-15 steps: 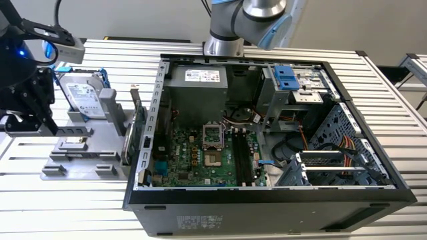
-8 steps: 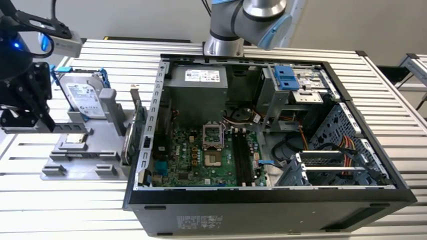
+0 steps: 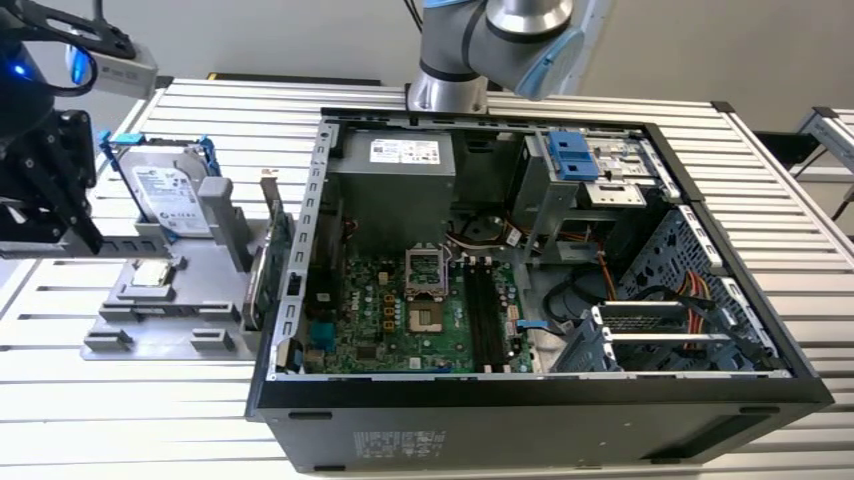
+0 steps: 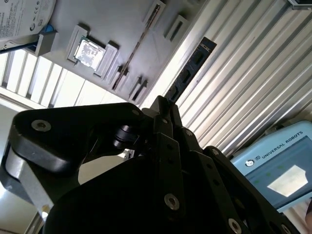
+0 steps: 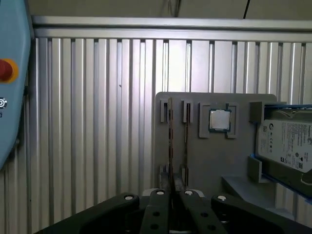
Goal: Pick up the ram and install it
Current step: 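Pick up the ram and move it above insertion slot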
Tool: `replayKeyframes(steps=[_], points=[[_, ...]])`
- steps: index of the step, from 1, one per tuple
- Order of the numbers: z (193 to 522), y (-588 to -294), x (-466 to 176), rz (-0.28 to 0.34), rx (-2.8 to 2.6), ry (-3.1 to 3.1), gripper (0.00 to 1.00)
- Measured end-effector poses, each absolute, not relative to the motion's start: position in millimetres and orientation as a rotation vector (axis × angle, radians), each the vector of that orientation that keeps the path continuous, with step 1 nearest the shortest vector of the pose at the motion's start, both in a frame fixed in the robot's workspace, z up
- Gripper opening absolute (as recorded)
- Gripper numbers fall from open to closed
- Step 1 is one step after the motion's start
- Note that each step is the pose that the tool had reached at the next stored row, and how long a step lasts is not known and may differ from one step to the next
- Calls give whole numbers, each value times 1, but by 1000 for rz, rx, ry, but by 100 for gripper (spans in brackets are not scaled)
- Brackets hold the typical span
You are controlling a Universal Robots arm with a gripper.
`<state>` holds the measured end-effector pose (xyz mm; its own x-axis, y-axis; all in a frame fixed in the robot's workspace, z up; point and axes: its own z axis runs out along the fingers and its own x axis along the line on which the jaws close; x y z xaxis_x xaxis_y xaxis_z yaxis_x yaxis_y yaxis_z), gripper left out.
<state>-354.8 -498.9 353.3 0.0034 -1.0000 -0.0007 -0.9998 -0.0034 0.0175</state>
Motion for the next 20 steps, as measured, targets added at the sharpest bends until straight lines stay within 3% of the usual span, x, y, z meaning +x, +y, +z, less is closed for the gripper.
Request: replayKeyframes(steps=[20], points=[[379, -499, -355, -20, 2217, -2209, 0]])
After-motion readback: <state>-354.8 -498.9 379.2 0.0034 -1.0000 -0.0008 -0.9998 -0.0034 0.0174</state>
